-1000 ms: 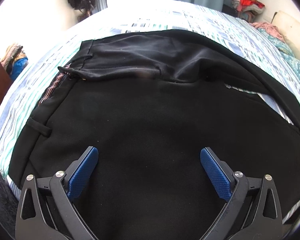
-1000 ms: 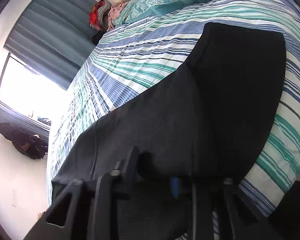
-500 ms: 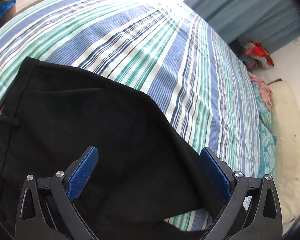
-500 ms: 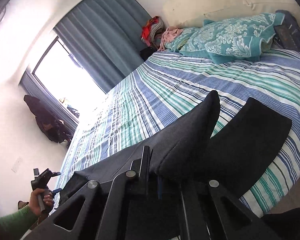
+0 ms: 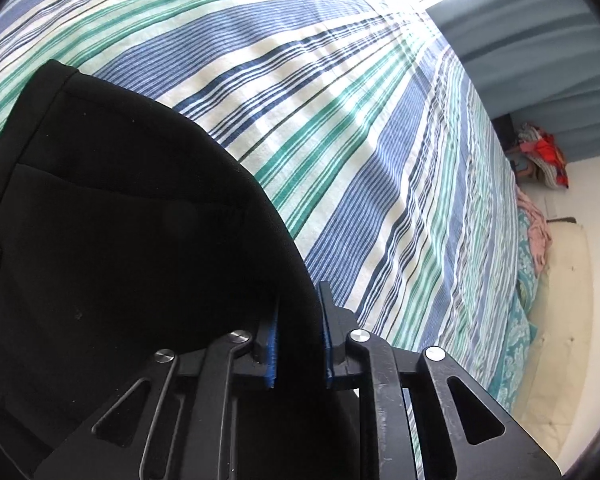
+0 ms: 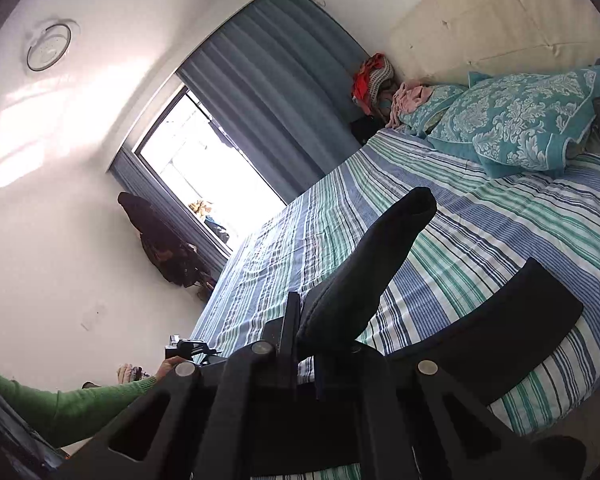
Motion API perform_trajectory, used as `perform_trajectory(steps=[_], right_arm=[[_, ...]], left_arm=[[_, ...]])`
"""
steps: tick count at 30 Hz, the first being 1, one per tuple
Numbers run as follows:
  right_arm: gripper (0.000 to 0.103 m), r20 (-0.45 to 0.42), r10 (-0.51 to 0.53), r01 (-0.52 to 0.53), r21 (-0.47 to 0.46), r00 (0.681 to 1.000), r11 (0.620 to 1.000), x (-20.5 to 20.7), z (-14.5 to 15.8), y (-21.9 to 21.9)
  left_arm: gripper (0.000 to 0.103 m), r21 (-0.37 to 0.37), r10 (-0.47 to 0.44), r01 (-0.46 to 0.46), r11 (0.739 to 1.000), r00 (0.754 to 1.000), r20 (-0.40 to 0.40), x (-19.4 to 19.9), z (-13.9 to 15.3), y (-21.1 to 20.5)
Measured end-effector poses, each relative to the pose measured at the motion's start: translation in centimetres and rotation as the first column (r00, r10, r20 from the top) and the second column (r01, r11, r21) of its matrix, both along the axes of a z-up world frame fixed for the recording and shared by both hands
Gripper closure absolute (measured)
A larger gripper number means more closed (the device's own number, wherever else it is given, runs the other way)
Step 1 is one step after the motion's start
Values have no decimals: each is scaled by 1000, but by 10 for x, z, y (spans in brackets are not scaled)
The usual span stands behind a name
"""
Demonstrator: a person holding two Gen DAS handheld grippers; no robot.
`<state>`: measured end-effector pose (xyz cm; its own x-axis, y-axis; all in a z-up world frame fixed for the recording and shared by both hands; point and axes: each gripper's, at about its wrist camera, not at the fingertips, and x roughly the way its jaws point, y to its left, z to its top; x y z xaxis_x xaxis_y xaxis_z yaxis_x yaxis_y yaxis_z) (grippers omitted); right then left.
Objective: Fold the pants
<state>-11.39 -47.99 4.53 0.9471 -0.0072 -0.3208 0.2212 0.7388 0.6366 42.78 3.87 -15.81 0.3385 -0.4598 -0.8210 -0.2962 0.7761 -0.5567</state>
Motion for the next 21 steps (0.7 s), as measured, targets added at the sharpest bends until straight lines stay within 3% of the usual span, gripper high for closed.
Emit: perform_trajectory(steps=[4, 7, 10, 12, 15, 19, 21], right_arm=[[97, -92, -33, 34, 11, 995, 999, 16, -18, -31], [97, -106, -41, 46, 38, 994, 998, 37, -24, -61], [97, -90, -48, 52, 37, 995, 998, 47, -15, -82], [97, -128, -63, 68, 35, 990, 997, 50, -18, -96], [97, -292, -88, 109, 58, 953, 992, 54, -52, -118], [97, -555, -48, 119, 92, 830, 989, 57, -119, -133], [97, -626, -30, 110, 90, 779, 990, 56, -140, -133]], left_arm=[[94, -58, -42, 49, 997, 991, 124, -27, 43, 19], [94, -75, -83, 106, 992, 962, 259, -70, 95, 40], [93, -33, -125, 145, 989, 930, 346, -133, 129, 63], [93, -27, -130, 148, 989, 930, 343, -183, 124, 78], [93, -33, -123, 134, 990, 963, 241, -242, 82, 90], [93, -28, -129, 133, 991, 985, 117, -282, 26, 88], [93, -8, -135, 137, 991, 985, 103, -287, 17, 84]])
